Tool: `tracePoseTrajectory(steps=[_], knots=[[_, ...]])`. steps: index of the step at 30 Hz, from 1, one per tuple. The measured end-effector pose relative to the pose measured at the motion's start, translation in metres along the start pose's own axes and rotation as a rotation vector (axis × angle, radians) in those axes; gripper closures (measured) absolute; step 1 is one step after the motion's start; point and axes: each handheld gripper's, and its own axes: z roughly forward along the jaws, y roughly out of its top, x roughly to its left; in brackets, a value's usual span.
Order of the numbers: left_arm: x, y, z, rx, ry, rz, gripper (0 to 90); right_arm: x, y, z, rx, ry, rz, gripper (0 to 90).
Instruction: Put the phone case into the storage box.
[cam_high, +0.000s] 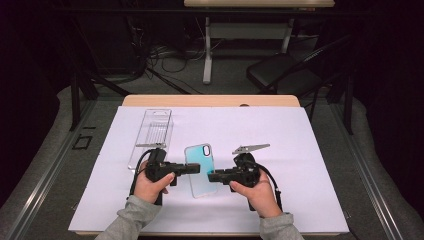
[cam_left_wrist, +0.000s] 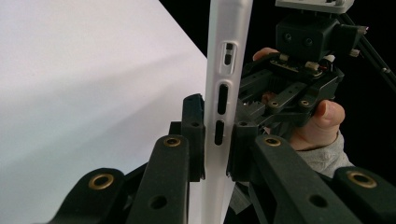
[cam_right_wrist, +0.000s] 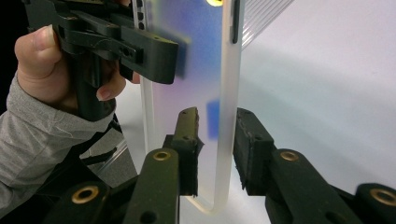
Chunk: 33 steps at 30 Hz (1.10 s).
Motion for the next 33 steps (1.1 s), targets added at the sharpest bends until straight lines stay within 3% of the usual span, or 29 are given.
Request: tracePoseTrajectory(steps=[33], knots=[[0.0014,0.0005,-0.0015,-0.003,-0.002,-0.001,81.4,-0.0057,-0.0001,-0.0029,-0.001,0.026,0.027,81.8]])
